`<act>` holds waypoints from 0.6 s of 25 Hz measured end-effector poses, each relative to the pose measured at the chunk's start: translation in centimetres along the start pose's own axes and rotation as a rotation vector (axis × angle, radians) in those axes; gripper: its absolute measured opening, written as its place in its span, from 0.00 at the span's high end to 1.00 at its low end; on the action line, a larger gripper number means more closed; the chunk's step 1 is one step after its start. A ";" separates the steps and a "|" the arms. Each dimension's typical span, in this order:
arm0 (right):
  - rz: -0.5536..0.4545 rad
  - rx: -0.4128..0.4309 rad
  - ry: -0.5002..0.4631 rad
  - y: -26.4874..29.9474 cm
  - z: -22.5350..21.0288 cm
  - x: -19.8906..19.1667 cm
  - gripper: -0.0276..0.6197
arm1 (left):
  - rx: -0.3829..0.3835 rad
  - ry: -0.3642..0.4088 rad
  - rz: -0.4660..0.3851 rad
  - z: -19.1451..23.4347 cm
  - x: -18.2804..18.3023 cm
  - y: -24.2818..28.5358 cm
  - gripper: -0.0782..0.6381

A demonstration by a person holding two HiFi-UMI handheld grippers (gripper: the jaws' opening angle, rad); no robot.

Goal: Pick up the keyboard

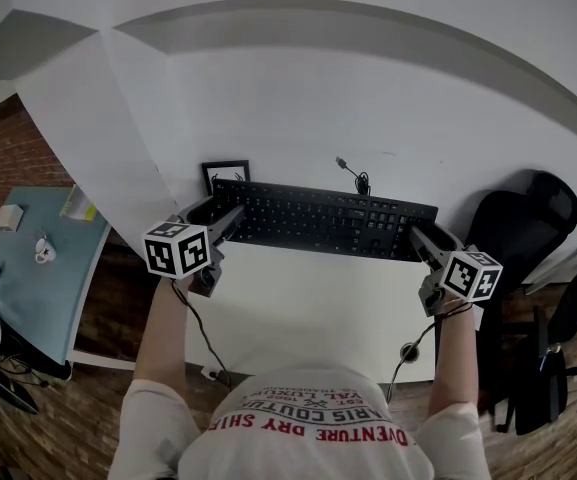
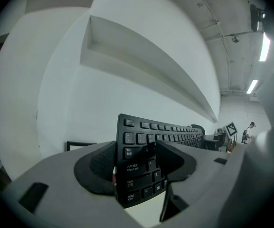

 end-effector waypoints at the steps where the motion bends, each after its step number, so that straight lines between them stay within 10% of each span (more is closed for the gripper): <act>1: -0.001 -0.001 -0.001 -0.1 0.1 0.0 0.60 | 0.001 0.000 -0.001 -0.1 -0.1 -0.1 0.53; 15: -0.013 -0.010 -0.008 -1.3 1.0 -0.4 0.60 | 0.004 0.001 -0.012 -0.7 -0.5 -1.3 0.53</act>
Point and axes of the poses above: the fingertips, and each gripper's own axes: y forward along the fingers, z to its left, x out of its top, the point moved 9 cm from there along -y, backward along the fingers, and after that the axes turned 1 degree about -y, right-handed, at the moved point
